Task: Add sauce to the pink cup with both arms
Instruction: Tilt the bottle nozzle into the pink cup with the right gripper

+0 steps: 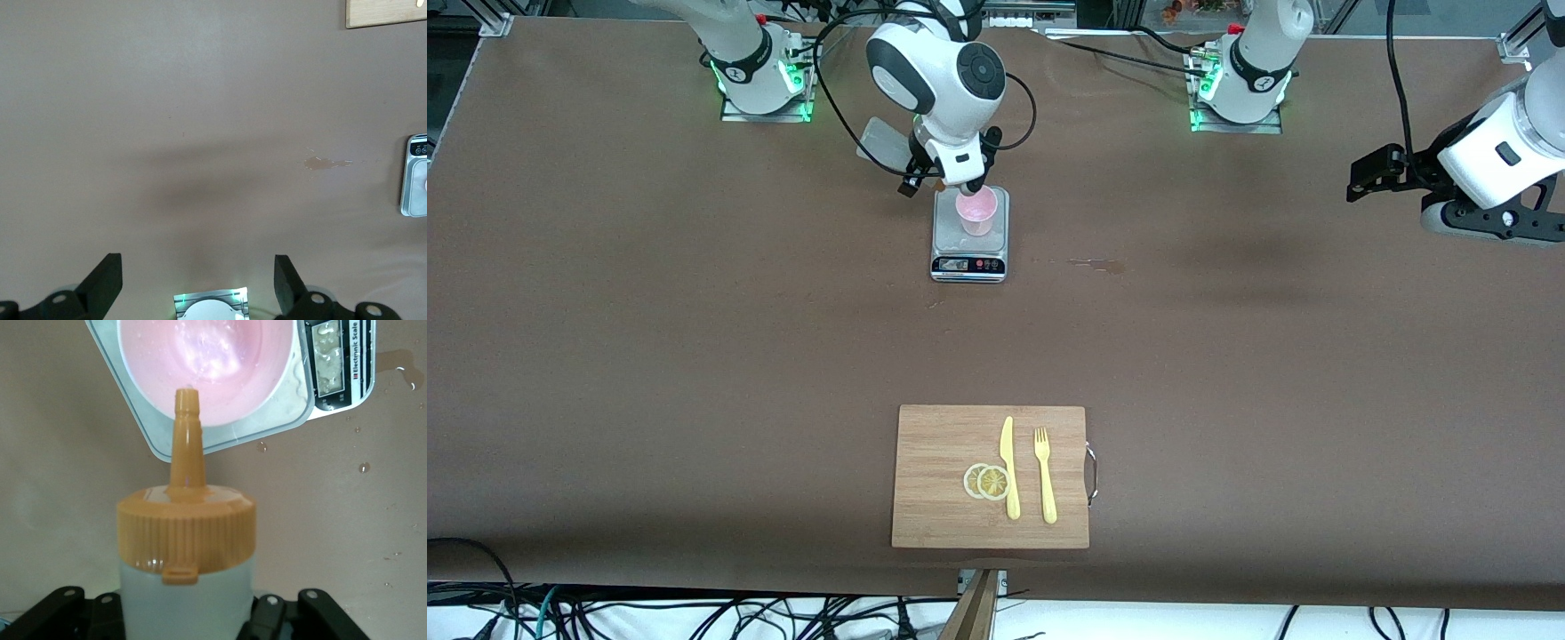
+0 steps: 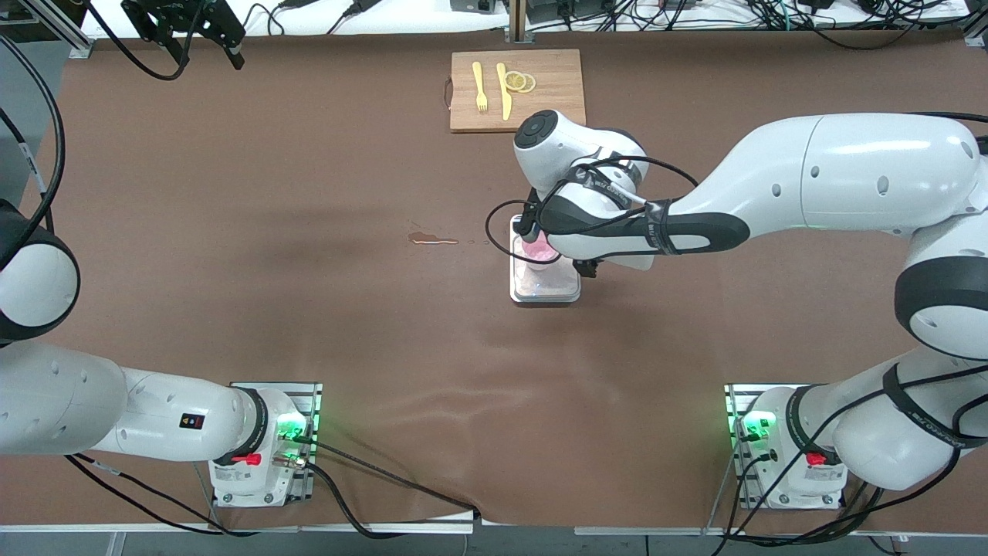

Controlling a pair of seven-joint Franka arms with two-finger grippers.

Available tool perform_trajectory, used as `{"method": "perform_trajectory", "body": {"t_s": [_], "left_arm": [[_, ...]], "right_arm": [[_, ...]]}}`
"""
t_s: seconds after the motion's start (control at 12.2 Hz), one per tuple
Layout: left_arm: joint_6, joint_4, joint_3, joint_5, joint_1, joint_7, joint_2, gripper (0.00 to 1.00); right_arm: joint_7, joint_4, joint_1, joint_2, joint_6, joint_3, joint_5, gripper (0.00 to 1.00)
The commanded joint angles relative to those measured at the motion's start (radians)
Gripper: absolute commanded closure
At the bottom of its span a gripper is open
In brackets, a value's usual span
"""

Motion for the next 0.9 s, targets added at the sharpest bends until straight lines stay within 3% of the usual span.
{"method": "perform_trajectory", "body": {"t_s": [0.0,0.49,0.82], "left_arm": [[-0.010,0.021,-0.004,0.003,-0.001,0.007,0.009,0.00],[-0.010,0.021,-0.004,0.003,-0.002,0.005,0.009,0.00],[-0.010,0.021,-0.004,0.002,-0.004,0.005,0.009,0.00]], "right_arm": [[0.019,0.035,0.008,0.004,-0.038,0.001,-0.020,1.00],[-0.067,0.093,-0.055,-0.046,-0.097,-0.001,-0.003,1.00],[-0.249,0.090,-0.171,-0.146,-0.097,-0.001,0.115,1.00]]}}
